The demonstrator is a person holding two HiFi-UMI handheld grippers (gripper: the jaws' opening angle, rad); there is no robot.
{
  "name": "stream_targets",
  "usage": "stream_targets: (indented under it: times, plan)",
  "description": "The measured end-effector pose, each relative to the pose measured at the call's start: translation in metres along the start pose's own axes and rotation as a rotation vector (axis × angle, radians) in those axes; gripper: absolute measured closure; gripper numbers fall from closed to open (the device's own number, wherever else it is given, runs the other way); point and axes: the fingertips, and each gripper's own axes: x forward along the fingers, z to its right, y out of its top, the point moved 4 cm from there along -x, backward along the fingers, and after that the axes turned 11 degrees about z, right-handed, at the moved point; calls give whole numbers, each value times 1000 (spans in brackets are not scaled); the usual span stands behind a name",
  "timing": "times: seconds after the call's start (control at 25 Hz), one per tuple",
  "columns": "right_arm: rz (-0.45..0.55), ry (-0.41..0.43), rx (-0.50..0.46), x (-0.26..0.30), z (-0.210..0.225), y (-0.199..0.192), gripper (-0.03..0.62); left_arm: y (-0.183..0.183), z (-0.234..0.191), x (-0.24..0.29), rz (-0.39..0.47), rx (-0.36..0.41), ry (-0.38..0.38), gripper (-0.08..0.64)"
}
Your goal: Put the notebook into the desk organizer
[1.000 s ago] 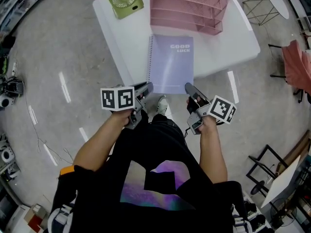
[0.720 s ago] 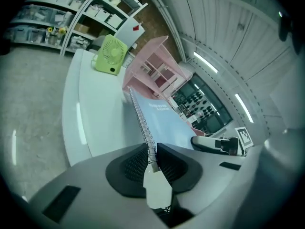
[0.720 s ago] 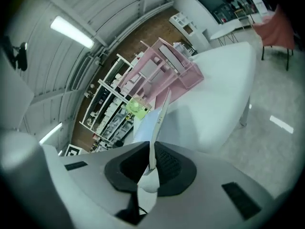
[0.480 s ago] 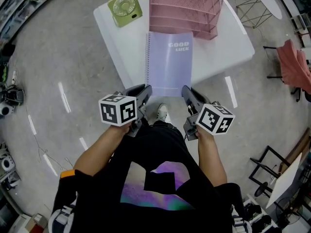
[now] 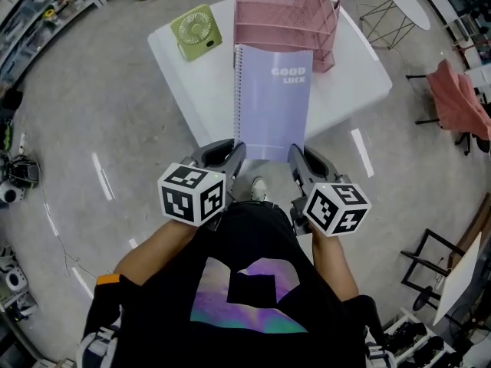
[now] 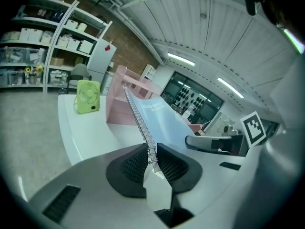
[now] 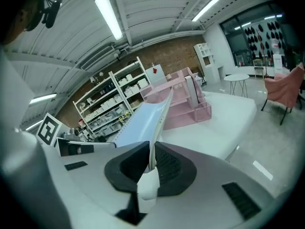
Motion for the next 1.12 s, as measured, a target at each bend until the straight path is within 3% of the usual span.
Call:
stream_targets:
  times: [0.24, 0.6, 1.12]
  plan:
    - [90, -44, -64, -13, -17, 23, 549, 30, 19, -6, 41, 90, -78, 499]
    - [177, -96, -117, -5, -33, 43, 549, 62, 14, -6, 81, 156, -133, 499]
    - [256, -84, -217, 64, -10, 140, 548, 158, 0, 63, 142, 233, -52, 497]
